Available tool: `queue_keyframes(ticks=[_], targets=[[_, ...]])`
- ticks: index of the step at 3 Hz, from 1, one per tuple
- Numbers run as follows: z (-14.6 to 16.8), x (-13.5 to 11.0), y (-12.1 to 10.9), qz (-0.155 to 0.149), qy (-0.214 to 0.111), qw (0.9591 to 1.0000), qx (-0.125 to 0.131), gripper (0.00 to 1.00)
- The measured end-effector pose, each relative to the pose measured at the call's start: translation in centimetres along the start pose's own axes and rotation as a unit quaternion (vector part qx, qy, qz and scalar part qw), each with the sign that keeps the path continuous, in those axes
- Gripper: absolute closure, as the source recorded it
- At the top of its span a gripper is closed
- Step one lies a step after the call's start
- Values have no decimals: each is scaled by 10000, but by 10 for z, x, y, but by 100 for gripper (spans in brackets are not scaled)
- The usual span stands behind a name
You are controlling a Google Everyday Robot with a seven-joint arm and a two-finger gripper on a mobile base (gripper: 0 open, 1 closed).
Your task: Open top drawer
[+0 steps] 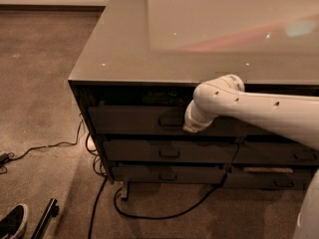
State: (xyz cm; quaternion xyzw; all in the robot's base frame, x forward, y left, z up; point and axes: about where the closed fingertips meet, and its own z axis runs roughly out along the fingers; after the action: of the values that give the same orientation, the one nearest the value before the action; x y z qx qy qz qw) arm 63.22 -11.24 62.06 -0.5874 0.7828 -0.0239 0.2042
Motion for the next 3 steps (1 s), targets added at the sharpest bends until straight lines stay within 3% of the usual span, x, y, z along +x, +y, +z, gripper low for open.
queue_keyframes(ticks=[3], targets=[[0,-1,2,-60,0,10000,-37,21]])
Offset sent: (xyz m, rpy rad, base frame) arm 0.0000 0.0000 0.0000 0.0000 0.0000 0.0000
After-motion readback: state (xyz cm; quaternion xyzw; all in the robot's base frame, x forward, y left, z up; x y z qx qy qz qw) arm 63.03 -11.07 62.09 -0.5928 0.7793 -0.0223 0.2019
